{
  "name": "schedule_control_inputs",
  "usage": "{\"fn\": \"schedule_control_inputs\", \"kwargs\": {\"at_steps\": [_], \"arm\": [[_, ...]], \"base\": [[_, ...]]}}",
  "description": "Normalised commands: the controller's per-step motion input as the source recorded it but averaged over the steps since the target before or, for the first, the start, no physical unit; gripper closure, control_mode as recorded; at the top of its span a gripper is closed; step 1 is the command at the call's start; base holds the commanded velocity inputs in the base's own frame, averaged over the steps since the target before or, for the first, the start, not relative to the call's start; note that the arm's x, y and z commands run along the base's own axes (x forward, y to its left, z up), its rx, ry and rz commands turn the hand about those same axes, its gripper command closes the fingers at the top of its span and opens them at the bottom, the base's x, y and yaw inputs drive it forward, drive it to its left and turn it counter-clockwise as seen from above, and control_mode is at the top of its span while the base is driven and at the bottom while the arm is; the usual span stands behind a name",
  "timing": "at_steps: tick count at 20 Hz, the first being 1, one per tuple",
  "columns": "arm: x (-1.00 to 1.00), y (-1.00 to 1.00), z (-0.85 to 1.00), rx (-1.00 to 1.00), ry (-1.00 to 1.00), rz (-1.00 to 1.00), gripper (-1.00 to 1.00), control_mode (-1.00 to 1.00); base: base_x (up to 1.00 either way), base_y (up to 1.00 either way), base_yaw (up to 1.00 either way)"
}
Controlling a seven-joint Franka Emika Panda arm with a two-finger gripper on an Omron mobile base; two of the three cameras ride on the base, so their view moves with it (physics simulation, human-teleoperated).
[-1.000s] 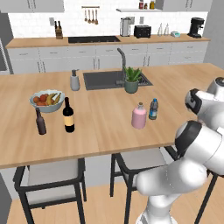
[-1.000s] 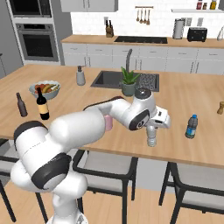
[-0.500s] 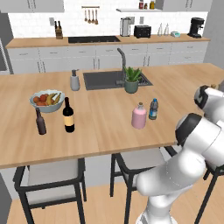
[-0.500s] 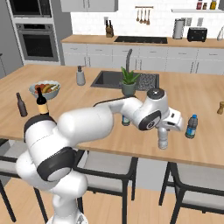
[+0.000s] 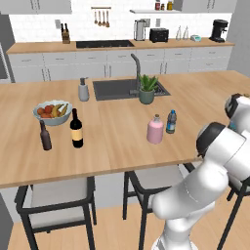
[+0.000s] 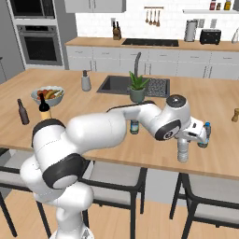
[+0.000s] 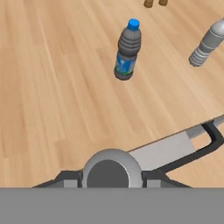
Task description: Move the plastic bottles in the middle to the plastics group, and the glass bottles in the middle to the glass group.
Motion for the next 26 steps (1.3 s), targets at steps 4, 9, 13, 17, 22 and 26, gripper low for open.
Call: {"fn": "schedule_control_inputs", "kwargs": {"at_steps": [4, 9, 13, 17, 22, 26], "arm": [[0.0, -0.48, 0.01, 0.03, 0.0, -0.03, 1.0, -1.0], [0.0, -0.35, 0.0, 0.06, 0.0, -0.01, 1.0, -1.0], [0.0, -0.23, 0.0, 0.0, 0.0, 0.0, 1.0, -1.0], [0.0, -0.18, 0.06, 0.0, 0.0, 0.0, 1.0, -1.0], [0.0, -0.07, 0.0, 0.0, 0.0, 0.0, 1.0, -1.0], [0.03, -0.19, 0.0, 0.0, -0.02, 0.0, 1.0, -1.0]], "base": [[0.0, 0.0, 0.0], [0.0, 0.0, 0.0], [0.0, 0.0, 0.0], [0.0, 0.0, 0.0], [0.0, 0.0, 0.0], [0.0, 0.0, 0.0]]}}
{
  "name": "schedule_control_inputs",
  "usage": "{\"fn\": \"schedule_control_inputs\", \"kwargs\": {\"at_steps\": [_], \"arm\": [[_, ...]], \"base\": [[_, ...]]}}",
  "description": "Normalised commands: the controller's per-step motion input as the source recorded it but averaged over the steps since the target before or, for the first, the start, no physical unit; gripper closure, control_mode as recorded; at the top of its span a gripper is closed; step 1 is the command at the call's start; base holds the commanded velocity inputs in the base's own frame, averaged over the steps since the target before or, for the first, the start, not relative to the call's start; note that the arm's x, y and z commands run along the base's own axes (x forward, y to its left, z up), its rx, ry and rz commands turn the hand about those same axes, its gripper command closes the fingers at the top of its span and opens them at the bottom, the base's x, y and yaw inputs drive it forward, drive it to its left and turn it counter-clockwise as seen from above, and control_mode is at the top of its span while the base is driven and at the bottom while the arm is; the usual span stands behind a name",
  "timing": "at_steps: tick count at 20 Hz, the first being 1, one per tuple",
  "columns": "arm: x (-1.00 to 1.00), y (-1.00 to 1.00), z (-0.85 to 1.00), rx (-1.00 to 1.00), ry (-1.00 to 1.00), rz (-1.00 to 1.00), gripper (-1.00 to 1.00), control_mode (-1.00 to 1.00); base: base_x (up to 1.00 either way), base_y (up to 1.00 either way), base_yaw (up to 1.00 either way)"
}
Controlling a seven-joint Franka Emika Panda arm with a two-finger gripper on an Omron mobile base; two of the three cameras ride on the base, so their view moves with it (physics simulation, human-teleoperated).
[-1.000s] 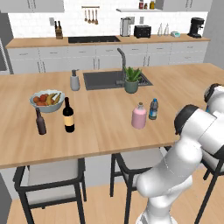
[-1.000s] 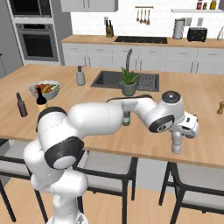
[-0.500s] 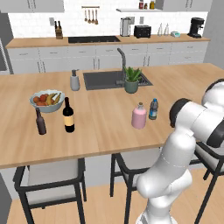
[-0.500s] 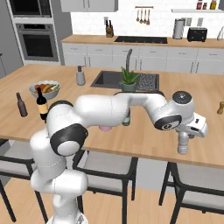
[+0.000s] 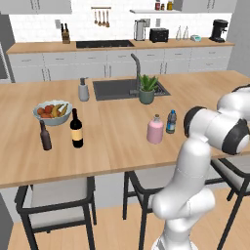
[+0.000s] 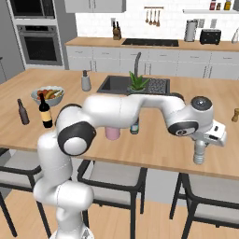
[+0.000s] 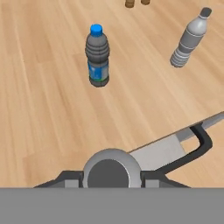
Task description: Move the plastic bottles in the middle to the plastics group, and the glass bottles in the middle to the glass group.
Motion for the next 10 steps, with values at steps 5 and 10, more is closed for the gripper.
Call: {"fn": "schedule_control_inputs", "kwargs": {"at_steps": [5, 10], "arm": [[0.06, -0.44, 0.0, 0.0, -0.02, 0.0, 1.0, -1.0], [0.03, -0.26, 0.01, 0.0, -0.05, 0.0, 1.0, -1.0]], "base": [[0.0, 0.0, 0.0], [0.0, 0.0, 0.0]]}}
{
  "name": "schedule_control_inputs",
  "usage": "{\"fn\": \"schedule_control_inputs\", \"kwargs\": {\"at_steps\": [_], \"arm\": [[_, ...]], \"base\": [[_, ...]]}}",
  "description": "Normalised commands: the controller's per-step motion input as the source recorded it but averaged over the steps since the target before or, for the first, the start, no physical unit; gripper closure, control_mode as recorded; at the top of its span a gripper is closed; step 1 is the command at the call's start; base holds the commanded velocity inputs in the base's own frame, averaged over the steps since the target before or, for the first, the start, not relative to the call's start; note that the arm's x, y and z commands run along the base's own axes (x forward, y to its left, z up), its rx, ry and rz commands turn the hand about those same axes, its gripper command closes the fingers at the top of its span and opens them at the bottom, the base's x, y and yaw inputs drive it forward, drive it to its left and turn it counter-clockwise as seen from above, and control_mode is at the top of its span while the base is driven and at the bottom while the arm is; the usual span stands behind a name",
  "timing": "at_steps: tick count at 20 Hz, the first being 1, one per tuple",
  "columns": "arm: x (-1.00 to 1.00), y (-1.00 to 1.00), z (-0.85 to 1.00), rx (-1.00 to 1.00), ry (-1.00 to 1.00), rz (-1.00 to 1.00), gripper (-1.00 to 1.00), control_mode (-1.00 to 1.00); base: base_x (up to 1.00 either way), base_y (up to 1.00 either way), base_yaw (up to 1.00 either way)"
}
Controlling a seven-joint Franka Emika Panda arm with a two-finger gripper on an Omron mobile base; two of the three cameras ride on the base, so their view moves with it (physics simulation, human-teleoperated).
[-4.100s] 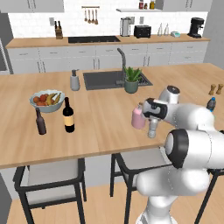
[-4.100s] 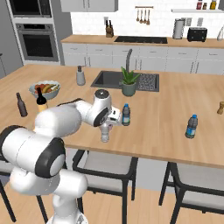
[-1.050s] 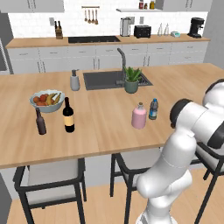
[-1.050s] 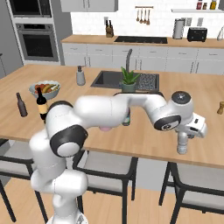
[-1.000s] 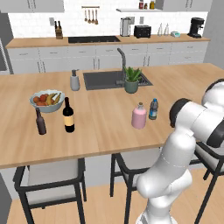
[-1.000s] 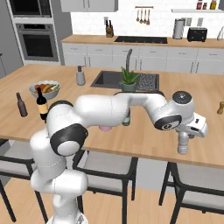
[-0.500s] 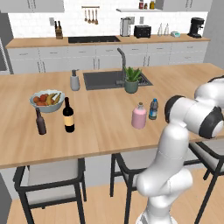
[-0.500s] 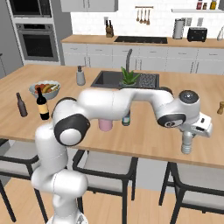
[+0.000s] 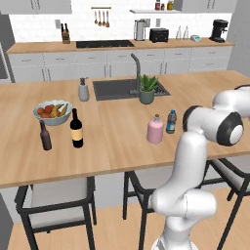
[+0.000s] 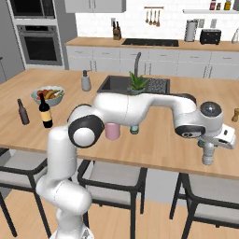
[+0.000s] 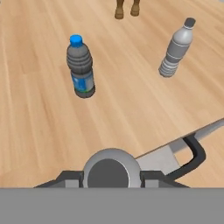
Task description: Move the plastic bottles in the middle to the plastics group, and the glass bottles in the middle to the glass group.
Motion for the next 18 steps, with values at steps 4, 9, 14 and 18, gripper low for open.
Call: {"fn": "schedule_control_inputs", "kwargs": {"at_steps": [4, 9, 14, 18], "arm": [[0.13, -0.16, 0.17, 0.01, -0.02, 0.0, 1.0, -1.0], [0.02, -0.03, 0.04, 0.01, -0.01, 0.0, 1.0, -1.0], [0.03, 0.05, 0.0, 0.0, -0.04, 0.0, 1.0, -1.0], [0.15, 0.16, 0.0, 0.0, -0.06, 0.0, 1.0, -1.0]], "base": [[0.0, 0.0, 0.0], [0.0, 0.0, 0.0], [0.0, 0.0, 0.0], [0.0, 0.0, 0.0]]}}
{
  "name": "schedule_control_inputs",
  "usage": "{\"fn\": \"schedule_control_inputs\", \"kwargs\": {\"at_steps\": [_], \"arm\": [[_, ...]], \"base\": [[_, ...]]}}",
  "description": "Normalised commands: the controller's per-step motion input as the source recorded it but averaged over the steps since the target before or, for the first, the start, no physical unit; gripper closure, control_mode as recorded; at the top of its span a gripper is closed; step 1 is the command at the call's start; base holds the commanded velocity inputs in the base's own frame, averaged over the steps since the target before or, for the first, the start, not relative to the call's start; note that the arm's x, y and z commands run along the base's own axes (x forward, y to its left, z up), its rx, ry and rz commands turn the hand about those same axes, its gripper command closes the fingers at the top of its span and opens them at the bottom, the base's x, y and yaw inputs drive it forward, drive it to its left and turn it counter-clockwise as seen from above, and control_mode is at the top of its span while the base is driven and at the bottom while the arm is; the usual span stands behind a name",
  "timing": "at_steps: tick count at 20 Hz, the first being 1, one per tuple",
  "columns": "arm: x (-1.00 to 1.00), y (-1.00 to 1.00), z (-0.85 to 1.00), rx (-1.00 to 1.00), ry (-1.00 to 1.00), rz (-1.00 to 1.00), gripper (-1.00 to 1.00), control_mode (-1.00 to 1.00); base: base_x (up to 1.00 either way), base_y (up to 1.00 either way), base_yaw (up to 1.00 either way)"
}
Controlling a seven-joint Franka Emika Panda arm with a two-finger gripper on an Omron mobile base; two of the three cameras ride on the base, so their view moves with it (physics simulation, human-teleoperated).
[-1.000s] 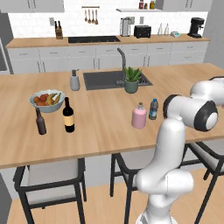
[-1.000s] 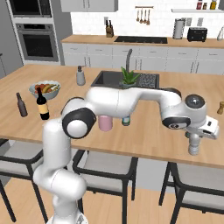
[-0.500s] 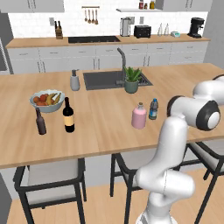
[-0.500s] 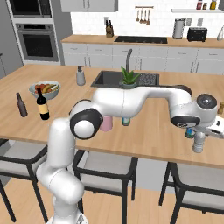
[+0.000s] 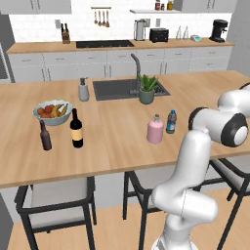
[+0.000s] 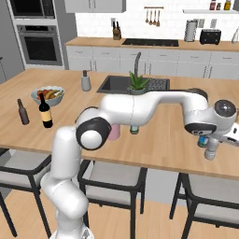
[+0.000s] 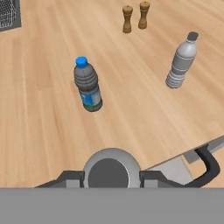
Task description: Move the plastic bottles in the middle to the plastics group, and the glass bottles in the middle to the glass group.
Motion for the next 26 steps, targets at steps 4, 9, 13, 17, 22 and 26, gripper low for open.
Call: {"fn": "schedule_control_inputs", "kwargs": {"at_steps": [4, 9, 13, 17, 22, 26], "arm": [[0.25, 0.09, -0.02, 0.0, -0.08, 0.0, 1.0, -1.0], [0.26, 0.0, -0.04, 0.0, -0.02, 0.0, 1.0, -1.0], [0.04, 0.0, -0.24, 0.0, 0.0, 0.0, 1.0, -1.0], [0.01, 0.0, -0.41, 0.0, 0.0, 0.0, 1.0, -1.0], [0.07, 0.0, -0.28, 0.0, 0.02, 0.0, 1.0, -1.0], [0.11, 0.0, -0.18, 0.0, 0.03, 0.0, 1.0, -1.0]], "base": [[0.0, 0.0, 0.0], [0.0, 0.0, 0.0], [0.0, 0.0, 0.0], [0.0, 0.0, 0.0], [0.0, 0.0, 0.0], [0.0, 0.0, 0.0]]}}
